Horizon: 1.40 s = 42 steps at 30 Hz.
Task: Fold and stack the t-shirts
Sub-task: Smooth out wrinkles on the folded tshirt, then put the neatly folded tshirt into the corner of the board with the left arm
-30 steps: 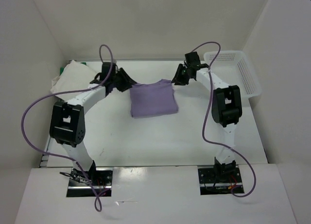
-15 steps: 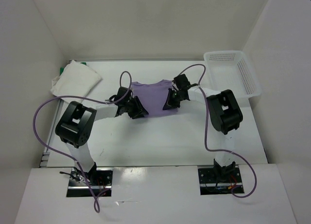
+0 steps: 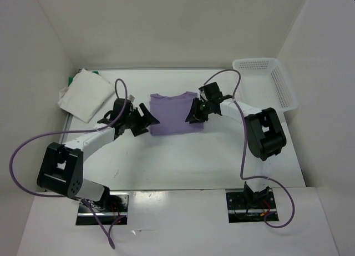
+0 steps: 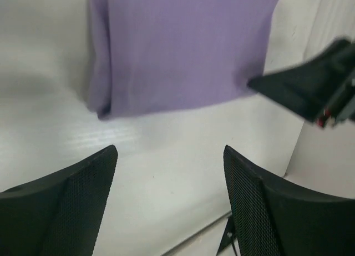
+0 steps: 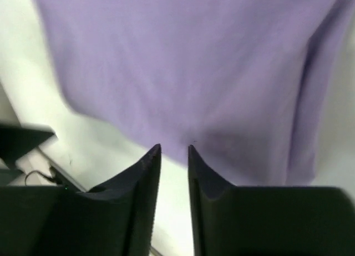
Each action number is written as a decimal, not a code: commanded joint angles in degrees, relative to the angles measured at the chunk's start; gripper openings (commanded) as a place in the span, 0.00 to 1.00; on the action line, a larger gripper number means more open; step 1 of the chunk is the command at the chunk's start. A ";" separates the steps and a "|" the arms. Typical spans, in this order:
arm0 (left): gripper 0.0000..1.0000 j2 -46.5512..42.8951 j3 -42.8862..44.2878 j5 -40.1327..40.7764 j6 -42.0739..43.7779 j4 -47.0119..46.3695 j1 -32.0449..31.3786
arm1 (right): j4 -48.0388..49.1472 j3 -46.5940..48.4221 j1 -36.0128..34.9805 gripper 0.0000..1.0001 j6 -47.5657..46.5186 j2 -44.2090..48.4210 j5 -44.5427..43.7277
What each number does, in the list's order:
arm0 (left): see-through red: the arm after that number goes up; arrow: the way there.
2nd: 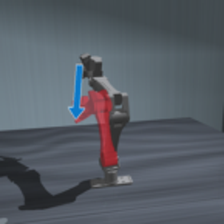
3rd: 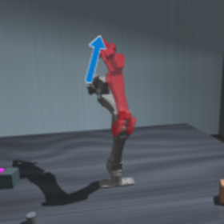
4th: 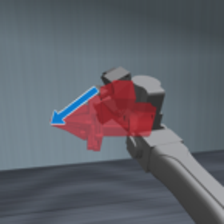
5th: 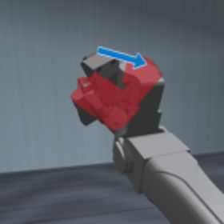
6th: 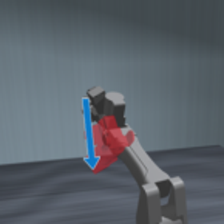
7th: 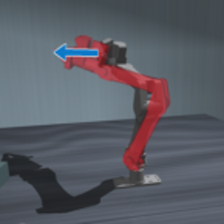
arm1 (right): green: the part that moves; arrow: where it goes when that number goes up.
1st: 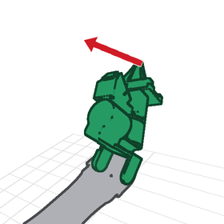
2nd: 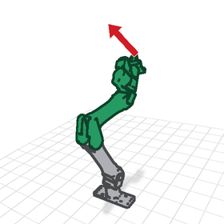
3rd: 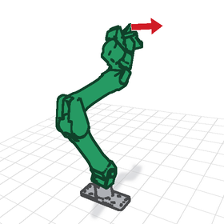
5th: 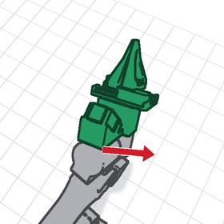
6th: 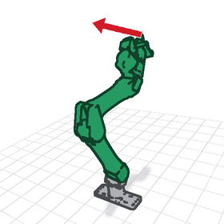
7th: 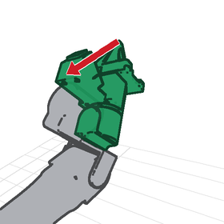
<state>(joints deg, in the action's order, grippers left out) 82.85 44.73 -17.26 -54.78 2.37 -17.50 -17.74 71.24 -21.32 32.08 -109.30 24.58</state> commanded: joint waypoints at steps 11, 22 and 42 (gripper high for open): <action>0.89 24.26 16.34 1.09 9.96 -0.52 8.00 | -4.24 -9.89 1.45 0.47 -2.73 23.24 1.00; 0.34 39.66 26.72 -4.18 8.91 -6.76 1.33 | -3.62 -15.43 7.69 0.49 -0.70 32.65 2.23; 0.00 29.15 55.22 -8.76 5.31 1.33 28.97 | -4.76 -18.16 10.86 0.48 -3.42 32.66 5.56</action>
<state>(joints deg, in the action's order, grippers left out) 118.83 100.03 -24.53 -47.31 4.58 3.27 -22.35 53.23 -10.85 30.28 -77.06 28.12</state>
